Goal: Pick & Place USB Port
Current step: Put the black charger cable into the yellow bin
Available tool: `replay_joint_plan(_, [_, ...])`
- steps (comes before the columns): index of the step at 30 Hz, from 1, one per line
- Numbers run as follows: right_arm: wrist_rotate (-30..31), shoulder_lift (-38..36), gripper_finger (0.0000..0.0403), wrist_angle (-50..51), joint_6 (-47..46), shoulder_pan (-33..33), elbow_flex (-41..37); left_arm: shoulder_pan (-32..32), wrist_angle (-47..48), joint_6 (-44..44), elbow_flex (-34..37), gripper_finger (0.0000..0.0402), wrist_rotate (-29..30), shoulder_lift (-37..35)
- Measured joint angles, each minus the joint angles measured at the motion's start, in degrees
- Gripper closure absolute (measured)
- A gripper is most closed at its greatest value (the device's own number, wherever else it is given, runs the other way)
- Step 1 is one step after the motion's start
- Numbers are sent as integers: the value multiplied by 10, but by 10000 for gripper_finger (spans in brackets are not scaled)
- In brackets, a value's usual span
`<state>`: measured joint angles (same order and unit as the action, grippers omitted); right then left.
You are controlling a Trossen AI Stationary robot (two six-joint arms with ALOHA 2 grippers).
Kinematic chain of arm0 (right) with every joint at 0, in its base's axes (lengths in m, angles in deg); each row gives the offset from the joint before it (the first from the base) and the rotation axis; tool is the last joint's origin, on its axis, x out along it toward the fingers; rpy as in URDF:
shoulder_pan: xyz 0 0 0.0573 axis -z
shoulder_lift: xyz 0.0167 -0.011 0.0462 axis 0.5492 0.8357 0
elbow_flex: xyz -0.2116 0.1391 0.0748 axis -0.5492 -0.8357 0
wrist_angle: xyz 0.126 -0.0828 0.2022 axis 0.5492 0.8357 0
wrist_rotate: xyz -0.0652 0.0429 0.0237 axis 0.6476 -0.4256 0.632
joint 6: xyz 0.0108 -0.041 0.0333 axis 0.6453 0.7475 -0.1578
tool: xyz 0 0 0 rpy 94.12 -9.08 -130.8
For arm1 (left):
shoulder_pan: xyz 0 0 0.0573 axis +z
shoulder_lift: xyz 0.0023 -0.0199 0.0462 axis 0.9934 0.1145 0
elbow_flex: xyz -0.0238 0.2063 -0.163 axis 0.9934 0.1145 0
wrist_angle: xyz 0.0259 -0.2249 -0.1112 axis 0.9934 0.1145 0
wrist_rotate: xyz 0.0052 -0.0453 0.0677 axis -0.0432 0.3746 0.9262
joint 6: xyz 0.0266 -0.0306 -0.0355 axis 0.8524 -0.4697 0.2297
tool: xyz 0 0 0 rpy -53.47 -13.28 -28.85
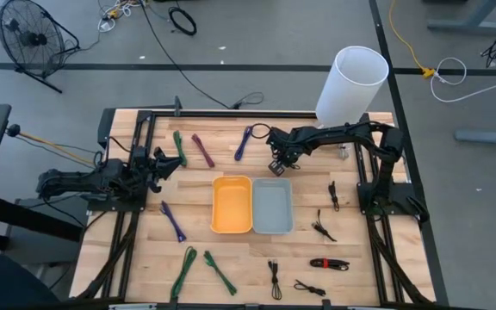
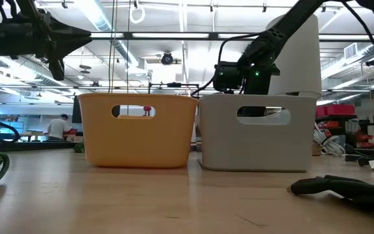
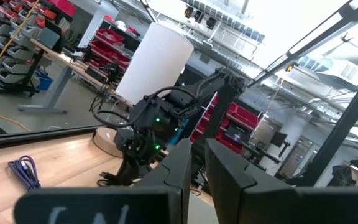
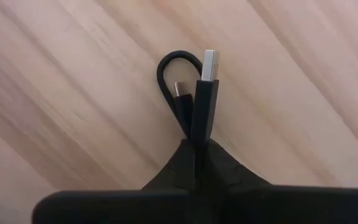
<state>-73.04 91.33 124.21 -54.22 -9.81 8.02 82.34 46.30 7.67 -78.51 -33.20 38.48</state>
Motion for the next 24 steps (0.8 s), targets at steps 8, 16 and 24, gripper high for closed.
replay_joint_plan(8, [43, -81, 401, 75, 17, 5, 60, 0, -1, 0, 0, 351, -4, 0])
replay_joint_plan(16, [-3, -214, 402, 46, 14, -11, 148, 0, -17, 0, 0, 351, -43, 0])
replay_joint_plan(24, [-68, -317, 403, -49, -31, -97, 159, 0, -31, 14, -28, 351, -77, 12])
